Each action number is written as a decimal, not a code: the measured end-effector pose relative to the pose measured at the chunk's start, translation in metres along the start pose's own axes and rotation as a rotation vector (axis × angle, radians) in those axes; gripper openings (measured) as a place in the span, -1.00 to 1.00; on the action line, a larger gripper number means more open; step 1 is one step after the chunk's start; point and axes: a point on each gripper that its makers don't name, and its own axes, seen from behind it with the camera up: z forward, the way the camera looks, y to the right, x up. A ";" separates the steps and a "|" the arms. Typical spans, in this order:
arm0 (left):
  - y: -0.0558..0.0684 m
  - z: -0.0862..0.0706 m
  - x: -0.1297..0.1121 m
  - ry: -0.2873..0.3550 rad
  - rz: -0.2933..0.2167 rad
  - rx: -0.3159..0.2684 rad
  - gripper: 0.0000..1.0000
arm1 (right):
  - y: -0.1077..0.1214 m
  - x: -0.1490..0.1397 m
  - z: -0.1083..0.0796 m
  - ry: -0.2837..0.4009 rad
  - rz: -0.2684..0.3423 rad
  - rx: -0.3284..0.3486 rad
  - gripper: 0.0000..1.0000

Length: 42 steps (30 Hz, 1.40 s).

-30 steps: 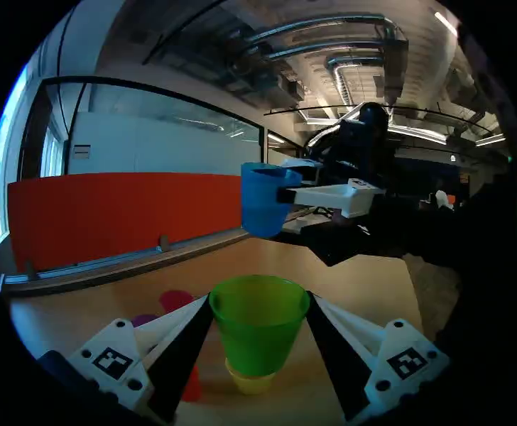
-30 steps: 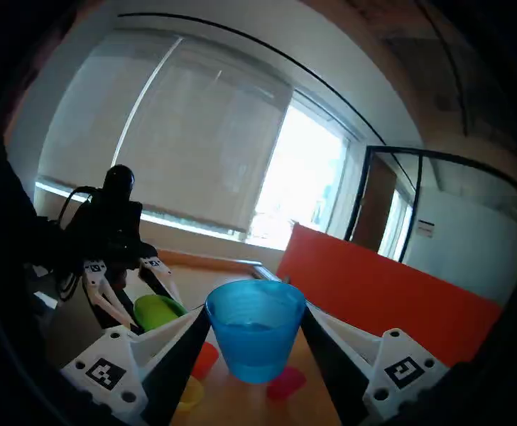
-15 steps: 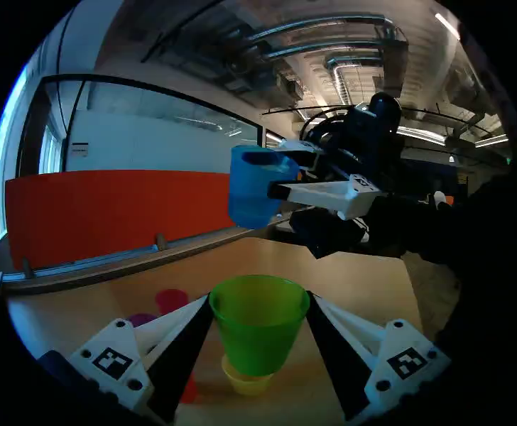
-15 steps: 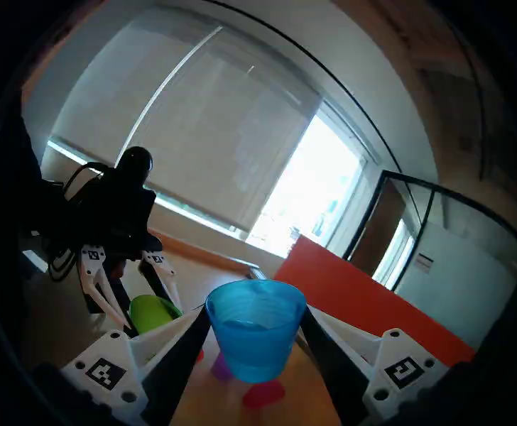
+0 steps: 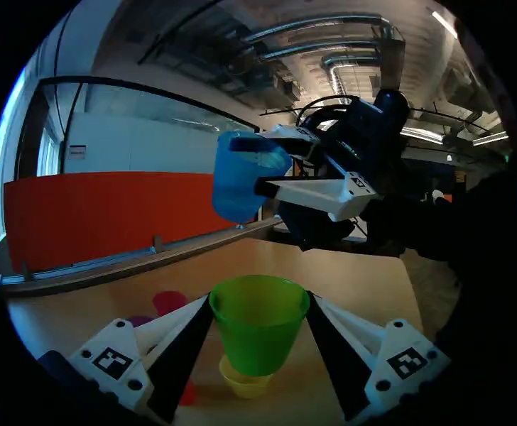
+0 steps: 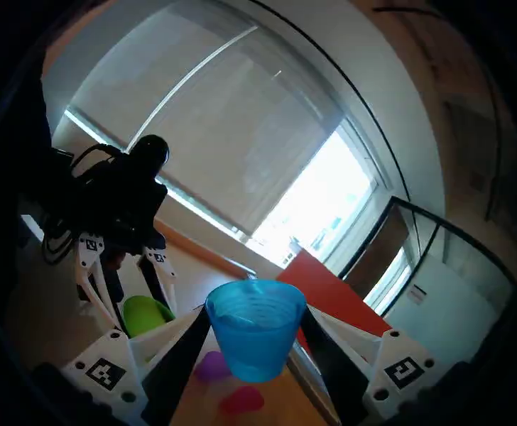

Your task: Pour water

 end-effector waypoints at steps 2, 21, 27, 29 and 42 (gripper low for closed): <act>0.001 0.000 0.001 0.002 0.001 -0.002 0.78 | 0.001 0.002 0.001 0.001 -0.019 0.001 0.82; -0.001 0.006 0.004 0.017 -0.003 0.001 0.78 | 0.011 0.009 0.012 -0.011 -0.196 -0.005 0.82; -0.001 0.008 0.005 0.020 -0.006 -0.001 0.78 | 0.014 0.007 0.017 -0.019 -0.253 -0.007 0.82; -0.001 0.008 0.005 0.021 -0.005 -0.002 0.78 | 0.016 0.006 0.018 -0.020 -0.266 -0.010 0.82; -0.003 0.010 0.005 0.022 -0.008 0.004 0.78 | 0.024 0.004 0.023 -0.033 -0.382 -0.024 0.81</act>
